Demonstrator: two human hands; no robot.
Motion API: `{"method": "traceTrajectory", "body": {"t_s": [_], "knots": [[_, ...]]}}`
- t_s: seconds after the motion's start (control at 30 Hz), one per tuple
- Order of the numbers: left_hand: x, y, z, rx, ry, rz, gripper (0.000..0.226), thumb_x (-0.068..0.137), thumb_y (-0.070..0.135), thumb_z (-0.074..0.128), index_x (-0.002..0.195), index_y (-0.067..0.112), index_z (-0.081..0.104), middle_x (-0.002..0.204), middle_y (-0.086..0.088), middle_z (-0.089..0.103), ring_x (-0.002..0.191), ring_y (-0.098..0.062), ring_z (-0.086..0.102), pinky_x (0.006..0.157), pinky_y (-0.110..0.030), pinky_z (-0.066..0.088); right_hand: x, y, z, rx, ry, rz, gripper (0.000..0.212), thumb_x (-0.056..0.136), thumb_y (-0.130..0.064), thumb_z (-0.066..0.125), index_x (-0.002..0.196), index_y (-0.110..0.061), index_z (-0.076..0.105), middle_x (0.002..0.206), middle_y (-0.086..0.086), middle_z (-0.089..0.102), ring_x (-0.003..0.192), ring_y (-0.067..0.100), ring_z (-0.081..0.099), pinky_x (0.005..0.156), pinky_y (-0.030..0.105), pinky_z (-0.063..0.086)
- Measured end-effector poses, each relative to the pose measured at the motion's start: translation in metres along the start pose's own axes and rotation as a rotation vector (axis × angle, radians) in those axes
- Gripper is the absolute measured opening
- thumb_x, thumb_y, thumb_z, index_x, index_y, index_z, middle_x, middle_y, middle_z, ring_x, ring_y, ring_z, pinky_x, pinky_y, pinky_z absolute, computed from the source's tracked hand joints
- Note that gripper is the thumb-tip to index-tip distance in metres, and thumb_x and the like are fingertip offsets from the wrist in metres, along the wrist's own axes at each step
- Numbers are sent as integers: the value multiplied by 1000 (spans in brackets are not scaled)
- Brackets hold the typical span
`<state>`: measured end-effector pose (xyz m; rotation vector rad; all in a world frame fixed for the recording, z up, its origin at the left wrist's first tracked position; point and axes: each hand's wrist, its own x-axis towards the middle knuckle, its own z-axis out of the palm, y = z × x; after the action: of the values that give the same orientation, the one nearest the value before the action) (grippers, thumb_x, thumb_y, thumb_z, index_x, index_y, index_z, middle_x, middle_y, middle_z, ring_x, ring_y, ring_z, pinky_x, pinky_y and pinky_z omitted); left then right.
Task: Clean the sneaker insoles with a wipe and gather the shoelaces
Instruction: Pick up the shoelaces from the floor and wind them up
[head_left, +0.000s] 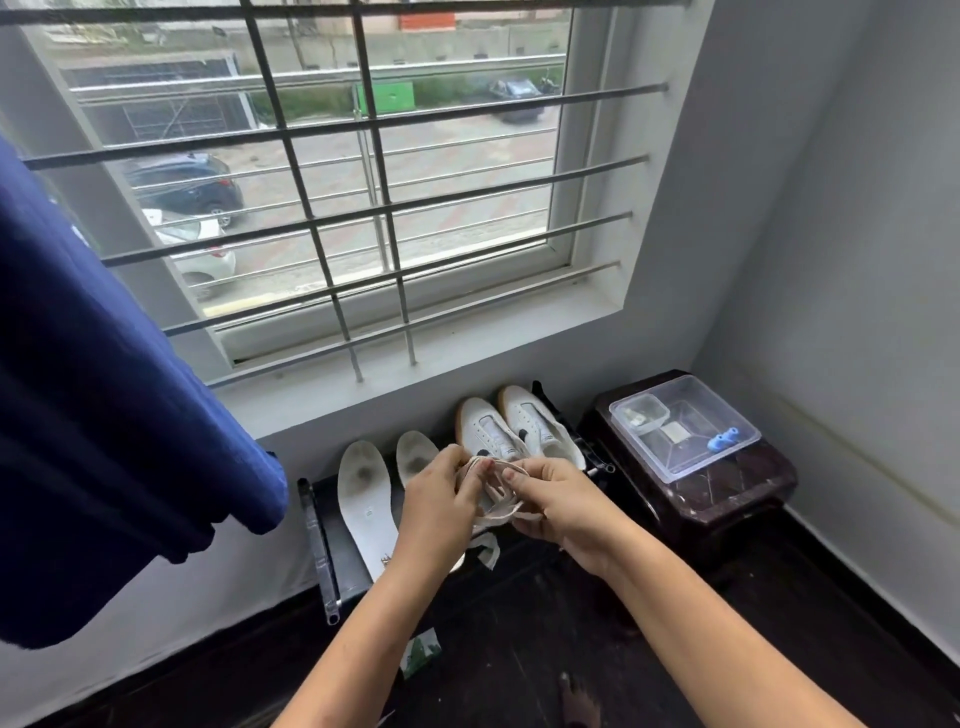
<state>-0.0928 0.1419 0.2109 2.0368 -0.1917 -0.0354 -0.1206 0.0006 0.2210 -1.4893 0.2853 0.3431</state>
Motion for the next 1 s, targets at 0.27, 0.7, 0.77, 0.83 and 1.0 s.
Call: {"method": "traceTrajectory", "body": {"t_s": [0.27,0.7,0.77,0.83,1.0], "knots": [[32,25,50,-375,-89,-240,9,84,13,69,91,8,68,78,-7,73,69,-20,70,64,-33,57,1,9,-61,302,65,83,17,96,-20,50,88,-16,65,75,-2,66,61,7,61,56,21,49],[133,53,241,-514,-549,-529,19,78,-5,70,73,8,57,70,-7,63,60,-12,65,56,-20,53,61,53,-269,516,377,217,12,93,-21,56,94,-19,68,74,-5,63,59,4,53,48,17,40],[155,49,286,-464,-540,-541,17,76,-2,73,75,7,59,71,-7,63,60,-11,64,56,-21,52,84,65,-307,560,408,223,14,93,-17,55,99,-12,67,82,4,64,66,11,55,56,23,39],[175,39,327,-419,-497,-562,17,74,-1,75,76,7,61,72,-8,64,64,-14,64,60,-24,54,106,75,-340,573,448,234,17,92,-14,55,103,-5,66,88,11,66,74,20,55,65,28,37],[212,2,413,-348,-442,-625,15,75,-2,75,77,6,62,71,-8,65,61,-14,62,59,-25,56,164,118,-407,498,479,319,25,94,-11,54,79,-12,74,82,9,65,70,18,56,60,27,42]]}}
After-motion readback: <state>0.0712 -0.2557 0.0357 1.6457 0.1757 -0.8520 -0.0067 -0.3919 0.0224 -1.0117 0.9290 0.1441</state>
